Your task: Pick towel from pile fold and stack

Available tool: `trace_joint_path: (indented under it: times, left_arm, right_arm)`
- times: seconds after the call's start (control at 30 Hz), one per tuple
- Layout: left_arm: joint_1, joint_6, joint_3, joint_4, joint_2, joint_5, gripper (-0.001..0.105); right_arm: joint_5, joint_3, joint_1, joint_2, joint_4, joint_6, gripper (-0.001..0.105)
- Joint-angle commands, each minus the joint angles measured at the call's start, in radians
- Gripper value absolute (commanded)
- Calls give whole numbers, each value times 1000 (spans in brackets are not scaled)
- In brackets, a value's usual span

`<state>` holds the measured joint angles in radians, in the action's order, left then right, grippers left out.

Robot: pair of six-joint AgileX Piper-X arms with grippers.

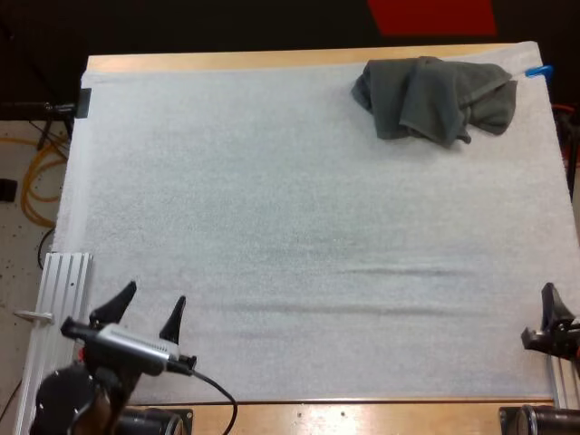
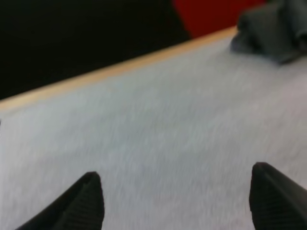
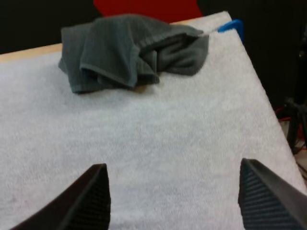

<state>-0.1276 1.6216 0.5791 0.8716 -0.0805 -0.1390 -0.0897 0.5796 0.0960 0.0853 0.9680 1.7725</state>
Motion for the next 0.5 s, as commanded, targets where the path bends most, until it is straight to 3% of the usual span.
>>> trace_joint_path:
  times: [0.0, 0.13, 0.27, 0.37, 0.47]
  left_arm:
    - [-3, 12, 29, -48, -48, -32, 62]
    - [-21, 12, 127, -106, -232, -100, 62]
    - [-104, 12, 214, -146, -384, -176, 62]
    - [-177, 12, 263, -152, -464, -176, 62]
    - [-221, 12, 298, -152, -534, -176, 62]
  right_arm:
    - [-20, 36, 4, 37, -13, 9, 56]
    - [-93, 152, 4, 183, -13, 11, 56]
    - [-223, 273, 4, 340, -13, 49, 56]
    - [-296, 352, 4, 448, -15, 65, 56]
    - [-297, 400, 2, 559, -28, 68, 58]
